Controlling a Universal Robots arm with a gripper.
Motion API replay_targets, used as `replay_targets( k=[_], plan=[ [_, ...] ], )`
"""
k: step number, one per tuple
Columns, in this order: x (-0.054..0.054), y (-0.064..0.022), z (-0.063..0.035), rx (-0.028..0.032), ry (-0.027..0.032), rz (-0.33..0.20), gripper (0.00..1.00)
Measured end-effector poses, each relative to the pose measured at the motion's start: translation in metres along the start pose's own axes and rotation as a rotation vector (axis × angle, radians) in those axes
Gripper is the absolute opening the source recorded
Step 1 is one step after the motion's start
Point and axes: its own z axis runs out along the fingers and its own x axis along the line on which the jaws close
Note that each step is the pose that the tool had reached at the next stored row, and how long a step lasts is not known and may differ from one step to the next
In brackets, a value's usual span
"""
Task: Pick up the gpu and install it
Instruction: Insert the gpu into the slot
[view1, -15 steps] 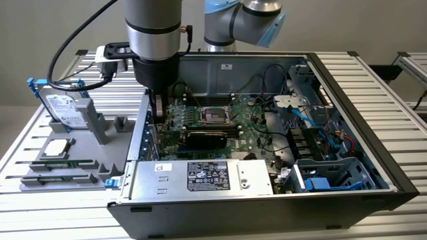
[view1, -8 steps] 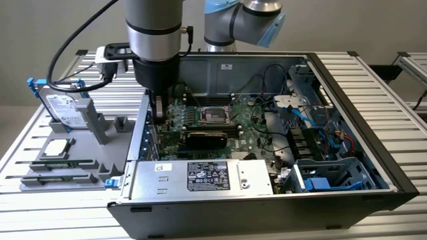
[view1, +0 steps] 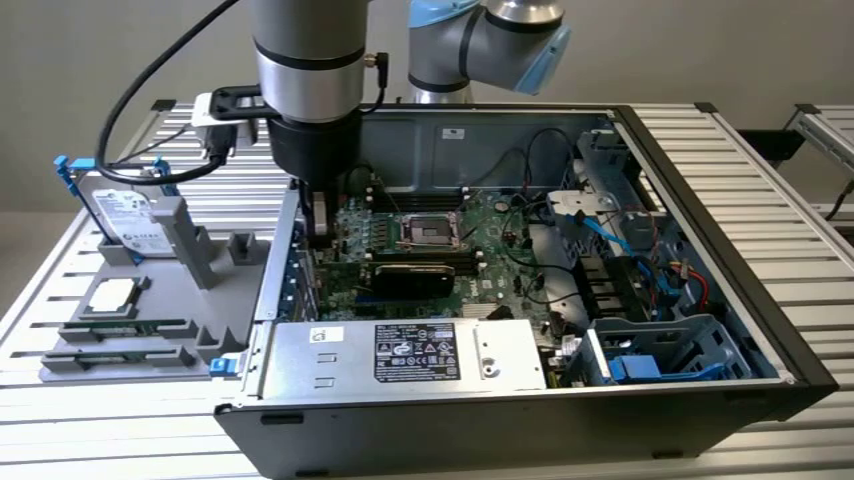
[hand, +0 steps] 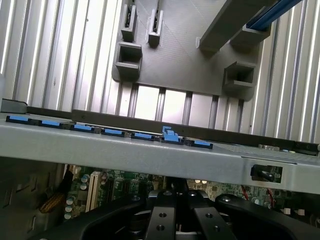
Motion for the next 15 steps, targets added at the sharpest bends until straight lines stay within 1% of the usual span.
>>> replay_targets(
  k=[4,9,11,15],
  plan=[
    [0.0005,-0.0030,-0.0003,0.0001,0.0000,0.000,0.11],
    [0.0020,-0.0030,-0.0004,-0.0004,-0.0001,0.000,0.11],
    [0.0036,-0.0028,-0.0005,-0.0014,-0.0003,0.000,0.11],
    [0.0069,-0.0023,-0.0007,-0.0054,-0.0008,0.000,0.11]
  ],
)
